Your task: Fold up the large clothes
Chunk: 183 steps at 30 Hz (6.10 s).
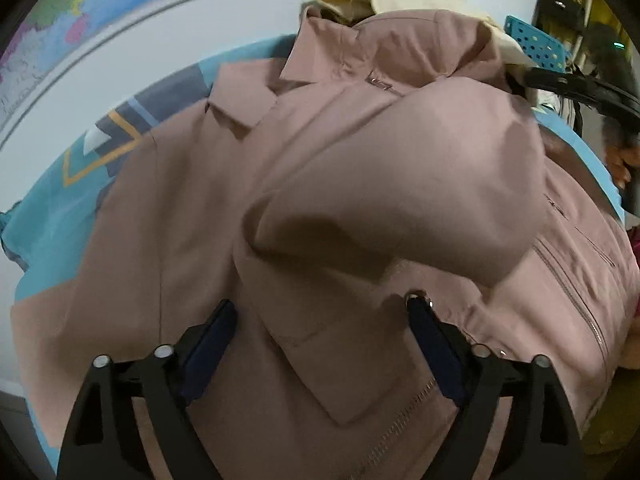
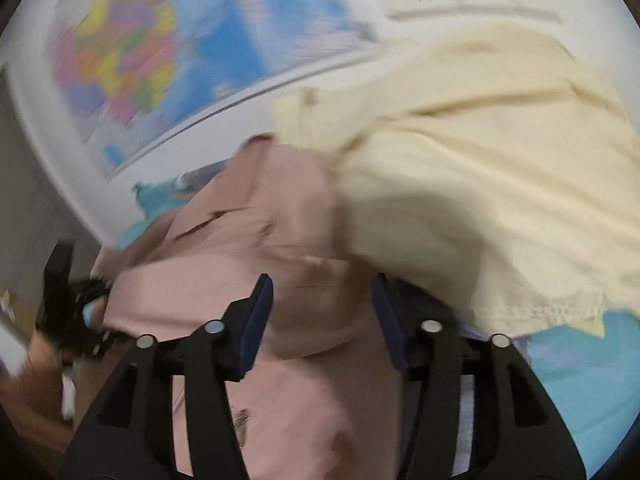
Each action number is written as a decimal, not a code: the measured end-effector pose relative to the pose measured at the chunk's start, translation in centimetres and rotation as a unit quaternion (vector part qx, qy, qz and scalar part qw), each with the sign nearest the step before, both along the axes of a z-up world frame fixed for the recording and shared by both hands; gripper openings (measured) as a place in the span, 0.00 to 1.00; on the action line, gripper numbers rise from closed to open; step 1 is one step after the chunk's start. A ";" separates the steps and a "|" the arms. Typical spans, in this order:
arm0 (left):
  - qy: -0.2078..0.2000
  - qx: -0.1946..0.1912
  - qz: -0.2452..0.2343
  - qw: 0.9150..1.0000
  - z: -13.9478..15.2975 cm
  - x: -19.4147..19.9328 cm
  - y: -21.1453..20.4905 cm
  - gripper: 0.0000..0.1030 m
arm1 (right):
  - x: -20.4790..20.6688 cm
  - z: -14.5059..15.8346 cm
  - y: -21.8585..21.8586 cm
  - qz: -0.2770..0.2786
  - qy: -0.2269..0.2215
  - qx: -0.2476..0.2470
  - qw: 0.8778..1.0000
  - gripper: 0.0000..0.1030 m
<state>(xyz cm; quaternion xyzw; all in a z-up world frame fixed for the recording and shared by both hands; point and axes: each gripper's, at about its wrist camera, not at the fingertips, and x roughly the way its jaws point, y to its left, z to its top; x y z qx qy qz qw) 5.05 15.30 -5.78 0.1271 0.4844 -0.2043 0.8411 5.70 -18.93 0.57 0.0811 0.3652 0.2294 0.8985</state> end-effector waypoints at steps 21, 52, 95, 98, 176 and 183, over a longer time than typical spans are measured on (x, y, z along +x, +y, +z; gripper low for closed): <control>-0.049 -0.015 0.042 0.998 5.7 1.8 6.0 0.82 | 4.2 -3.5 5.6 0.020 0.038 -0.118 0.992 0.43; -0.122 -0.019 0.213 0.969 7.8 -4.0 18.4 0.76 | -0.1 -0.3 17.2 0.209 -0.032 -0.112 0.971 0.73; -0.180 -0.036 0.161 0.970 6.7 -8.4 11.0 0.29 | -1.6 -2.4 20.0 0.233 0.027 -0.051 0.971 0.75; -0.198 -0.063 0.167 0.964 8.5 -7.2 11.1 0.20 | -2.0 -2.3 19.3 0.231 0.028 -0.043 0.972 0.75; -0.127 -0.005 0.074 0.989 2.0 -6.4 2.3 0.91 | -2.4 4.4 1.3 0.065 -0.029 0.109 0.992 0.10; -0.065 -0.043 0.156 0.985 0.2 -4.0 6.1 0.20 | 1.1 -1.3 0.3 0.036 0.060 0.077 0.995 0.08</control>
